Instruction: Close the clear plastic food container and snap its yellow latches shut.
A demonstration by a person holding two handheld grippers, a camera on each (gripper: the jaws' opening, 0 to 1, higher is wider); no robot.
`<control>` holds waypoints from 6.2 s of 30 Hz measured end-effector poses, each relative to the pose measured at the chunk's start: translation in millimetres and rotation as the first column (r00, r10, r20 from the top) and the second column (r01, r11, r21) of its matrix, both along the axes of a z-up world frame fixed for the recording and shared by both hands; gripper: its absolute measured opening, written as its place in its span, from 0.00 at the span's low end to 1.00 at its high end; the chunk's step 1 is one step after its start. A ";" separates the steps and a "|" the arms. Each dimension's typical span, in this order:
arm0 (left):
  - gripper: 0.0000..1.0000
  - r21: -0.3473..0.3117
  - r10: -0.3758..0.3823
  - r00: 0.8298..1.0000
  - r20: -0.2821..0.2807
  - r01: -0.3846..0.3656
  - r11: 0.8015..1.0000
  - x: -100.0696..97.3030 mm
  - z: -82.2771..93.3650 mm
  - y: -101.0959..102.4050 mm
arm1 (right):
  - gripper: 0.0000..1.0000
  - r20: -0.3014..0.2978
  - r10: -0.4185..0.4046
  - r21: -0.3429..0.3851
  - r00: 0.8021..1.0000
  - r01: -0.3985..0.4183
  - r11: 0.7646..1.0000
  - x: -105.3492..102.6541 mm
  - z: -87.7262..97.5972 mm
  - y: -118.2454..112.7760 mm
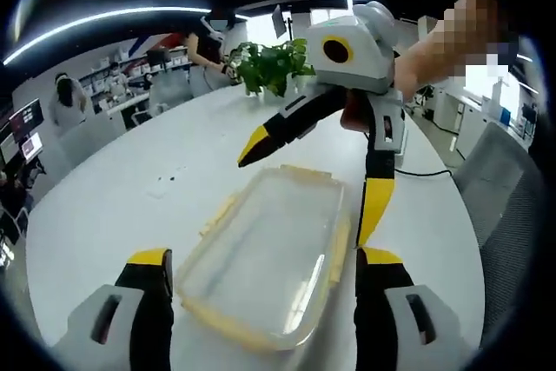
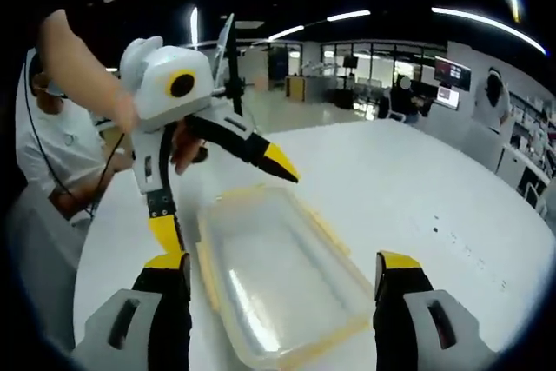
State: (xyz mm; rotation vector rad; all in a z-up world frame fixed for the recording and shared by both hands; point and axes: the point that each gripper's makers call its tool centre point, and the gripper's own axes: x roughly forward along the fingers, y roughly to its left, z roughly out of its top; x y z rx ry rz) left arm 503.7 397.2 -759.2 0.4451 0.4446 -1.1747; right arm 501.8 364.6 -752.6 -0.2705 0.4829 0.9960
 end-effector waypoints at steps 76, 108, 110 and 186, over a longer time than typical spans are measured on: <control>0.81 -0.108 0.364 0.927 -0.088 -0.372 0.922 -70.0 4.0 56.4 | 0.82 -0.041 -0.374 0.089 0.926 0.377 0.922 -78.7 1.1 -60.2; 0.79 -0.121 0.492 0.862 -0.121 -0.505 0.855 -112.7 10.3 89.8 | 0.80 -0.061 -0.391 0.103 0.918 0.395 0.913 -121.3 12.3 -72.5; 0.78 -0.118 0.514 0.849 -0.123 -0.527 0.842 -116.7 9.4 92.1 | 0.80 -0.058 -0.391 0.102 0.918 0.396 0.913 -123.3 14.4 -73.2; 0.66 -0.185 0.676 0.677 -0.291 -0.734 0.654 -226.4 -7.7 143.4 | 0.76 -0.141 -0.478 0.042 0.867 0.488 0.872 -249.8 -6.9 -130.7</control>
